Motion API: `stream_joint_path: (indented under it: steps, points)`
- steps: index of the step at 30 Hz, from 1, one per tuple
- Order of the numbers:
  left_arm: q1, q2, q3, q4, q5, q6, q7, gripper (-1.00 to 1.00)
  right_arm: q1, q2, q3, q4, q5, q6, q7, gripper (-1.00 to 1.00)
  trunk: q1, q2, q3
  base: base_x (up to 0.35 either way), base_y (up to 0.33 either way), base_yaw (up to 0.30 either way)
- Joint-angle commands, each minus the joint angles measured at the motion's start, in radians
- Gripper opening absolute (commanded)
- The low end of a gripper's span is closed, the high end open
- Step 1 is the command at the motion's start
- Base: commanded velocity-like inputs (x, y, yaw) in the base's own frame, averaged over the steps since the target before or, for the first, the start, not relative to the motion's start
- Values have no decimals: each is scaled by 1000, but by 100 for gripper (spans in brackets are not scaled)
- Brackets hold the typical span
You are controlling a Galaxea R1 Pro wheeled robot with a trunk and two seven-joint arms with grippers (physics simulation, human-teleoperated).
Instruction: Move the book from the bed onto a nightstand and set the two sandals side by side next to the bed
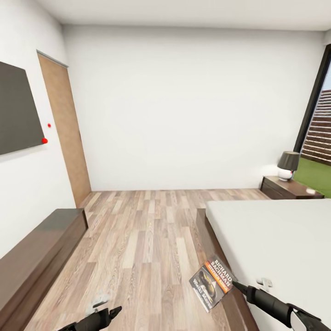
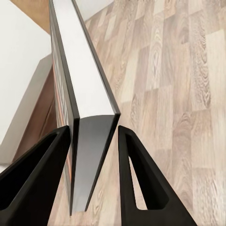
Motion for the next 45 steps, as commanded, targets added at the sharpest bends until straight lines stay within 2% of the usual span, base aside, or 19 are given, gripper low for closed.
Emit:
stream_joint_path:
  steps: [1,4,7,10,17,24,31,45]
  points:
    - [15,1,-3,1,1,-30,15,100,-1,2,-12,-1,9,4,4,-100,1,-1,-1,304,139,0]
    - [32,-3,-27,1,-27,-64,36,100,-1,5,-13,-2,9,4,4,-100,1,-1,-1,305,137,0]
    - [41,-8,-72,2,-107,-82,53,100,-1,6,-17,-3,9,12,5,-100,1,-1,-1,306,134,0]
    - [43,-10,-86,2,-144,-86,64,100,-1,7,-18,-3,9,16,6,-100,1,-1,-1,306,133,0]
    - [44,-11,-90,3,-156,-88,65,100,-1,6,-13,1,9,9,11,-100,1,-1,-1,307,132,0]
    - [44,-12,-91,3,-156,-88,65,100,-1,5,-13,56,9,7,12,-100,1,-1,-1,307,132,0]
    - [44,-23,-91,3,-156,-88,67,100,-1,5,-13,63,9,6,13,-100,1,-1,-1,307,132,0]
    - [44,-24,-89,3,-156,-90,68,100,-1,5,-13,64,9,4,8,-100,1,-1,-1,323,51,0]
